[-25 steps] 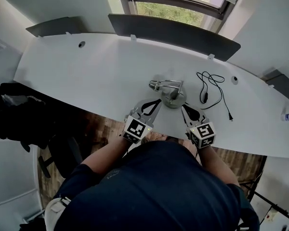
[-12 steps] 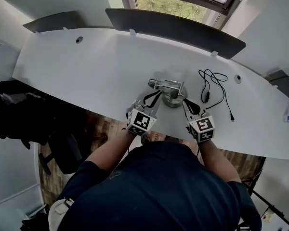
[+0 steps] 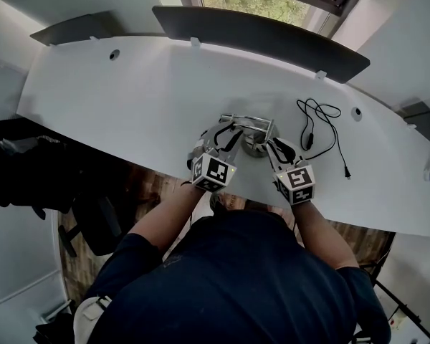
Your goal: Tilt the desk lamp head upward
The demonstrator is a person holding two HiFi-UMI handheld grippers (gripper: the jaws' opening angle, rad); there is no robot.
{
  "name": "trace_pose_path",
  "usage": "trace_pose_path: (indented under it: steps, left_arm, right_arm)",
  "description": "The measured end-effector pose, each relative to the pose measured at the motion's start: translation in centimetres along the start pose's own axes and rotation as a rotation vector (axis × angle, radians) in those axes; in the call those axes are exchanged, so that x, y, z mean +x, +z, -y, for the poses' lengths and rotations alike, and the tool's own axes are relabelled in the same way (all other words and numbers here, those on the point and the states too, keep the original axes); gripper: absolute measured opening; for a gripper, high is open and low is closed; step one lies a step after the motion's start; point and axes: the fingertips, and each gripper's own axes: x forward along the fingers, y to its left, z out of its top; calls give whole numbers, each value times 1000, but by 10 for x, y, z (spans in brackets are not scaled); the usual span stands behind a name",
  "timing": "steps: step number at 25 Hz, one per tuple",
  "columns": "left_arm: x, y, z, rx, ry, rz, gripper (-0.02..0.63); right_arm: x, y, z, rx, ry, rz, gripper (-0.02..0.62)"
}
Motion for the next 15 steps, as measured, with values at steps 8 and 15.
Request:
trace_pose_path:
  steps: [8,15]
  left_arm:
    - [26,0,-2,119,21,-34,189]
    - [46,-6,-3,155,21,-61,189]
  right_arm:
    - [21,-4,8,-38,-22,-6,179]
    - [42,-2,8,-81,-21,-17,186]
